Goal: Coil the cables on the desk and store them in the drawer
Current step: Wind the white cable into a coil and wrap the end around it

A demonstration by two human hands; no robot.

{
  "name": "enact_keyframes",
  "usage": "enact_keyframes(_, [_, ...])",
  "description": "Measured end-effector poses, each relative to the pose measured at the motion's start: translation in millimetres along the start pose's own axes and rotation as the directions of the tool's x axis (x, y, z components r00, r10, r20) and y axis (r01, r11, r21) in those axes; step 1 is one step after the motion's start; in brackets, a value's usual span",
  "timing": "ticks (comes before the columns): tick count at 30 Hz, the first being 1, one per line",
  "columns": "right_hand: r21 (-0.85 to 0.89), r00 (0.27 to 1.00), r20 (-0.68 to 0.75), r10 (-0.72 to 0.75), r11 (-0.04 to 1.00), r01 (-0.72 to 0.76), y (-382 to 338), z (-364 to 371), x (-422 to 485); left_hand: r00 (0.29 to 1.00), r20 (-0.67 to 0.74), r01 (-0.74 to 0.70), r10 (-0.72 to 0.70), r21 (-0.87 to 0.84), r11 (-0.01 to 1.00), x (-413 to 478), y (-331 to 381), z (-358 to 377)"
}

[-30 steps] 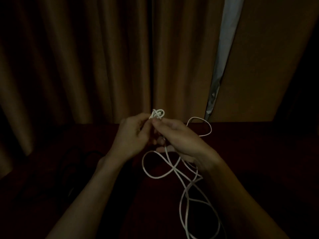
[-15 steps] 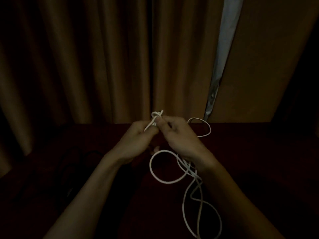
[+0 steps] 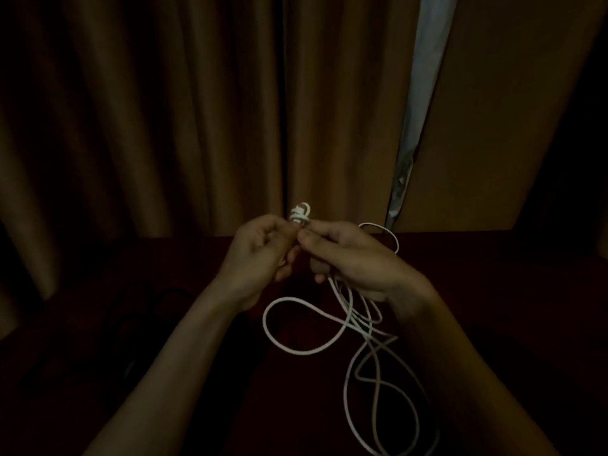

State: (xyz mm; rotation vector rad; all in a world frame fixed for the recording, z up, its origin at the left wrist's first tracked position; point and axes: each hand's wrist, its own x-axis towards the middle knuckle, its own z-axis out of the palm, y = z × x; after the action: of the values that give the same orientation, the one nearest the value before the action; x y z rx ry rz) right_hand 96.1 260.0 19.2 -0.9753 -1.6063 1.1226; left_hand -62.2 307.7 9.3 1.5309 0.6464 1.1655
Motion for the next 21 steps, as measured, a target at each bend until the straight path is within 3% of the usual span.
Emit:
enact_keyframes(2, [0.001,0.995,-0.098,0.011,1.0,-0.011,2,6,3,0.968,-0.091,-0.187,0.234,0.358,0.915,1,-9,0])
enact_keyframes(4, [0.001,0.964,-0.266,-0.006,1.0,0.006,7,16,8,0.879,-0.01,-0.351,0.477,0.664,0.66,-1,-18,-4])
enact_keyframes(5, [-0.003,0.944,-0.329,-0.026,1.0,0.026,9,20,11,0.842,0.063,-0.406,0.535,0.727,0.553,-2,-20,-6])
enact_keyframes(7, [-0.052,0.923,-0.377,-0.076,0.997,0.061,13,25,13,0.813,0.135,-0.433,0.566,0.79,0.434,-1,-22,-10])
enact_keyframes(9, [-0.103,0.926,-0.363,-0.104,0.992,0.071,10,26,12,0.826,0.069,-0.388,0.56,0.789,0.475,0,-23,-11])
enact_keyframes(10, [-0.125,0.929,-0.352,-0.115,0.989,0.075,9,24,12,0.862,-0.002,-0.34,0.506,0.739,0.582,0,-22,-10])
enact_keyframes(12, [-0.166,0.93,-0.339,-0.138,0.982,0.086,6,19,12,0.962,-0.083,-0.192,0.259,0.465,0.864,0,-15,-5])
enact_keyframes(14, [-0.148,0.947,-0.286,-0.146,0.983,0.107,6,16,9,0.998,0.002,0.061,-0.061,0.057,0.996,-1,-5,-1])
enact_keyframes(16, [-0.085,0.962,-0.235,-0.139,0.989,0.122,4,13,6,0.938,0.215,0.328,-0.272,-0.299,0.896,-3,6,-1])
enact_keyframes(17, [-0.095,0.964,-0.222,-0.15,0.987,0.131,3,11,4,0.9,0.297,0.416,-0.318,-0.371,0.83,-4,11,-3])
enact_keyframes(18, [-0.129,0.964,-0.205,-0.167,0.981,0.143,4,9,4,0.88,0.339,0.453,-0.334,-0.385,0.804,-4,13,-6])
enact_keyframes(21, [-0.191,0.97,-0.163,-0.182,0.97,0.15,3,4,4,0.881,0.356,0.424,-0.31,-0.307,0.852,-6,14,-9])
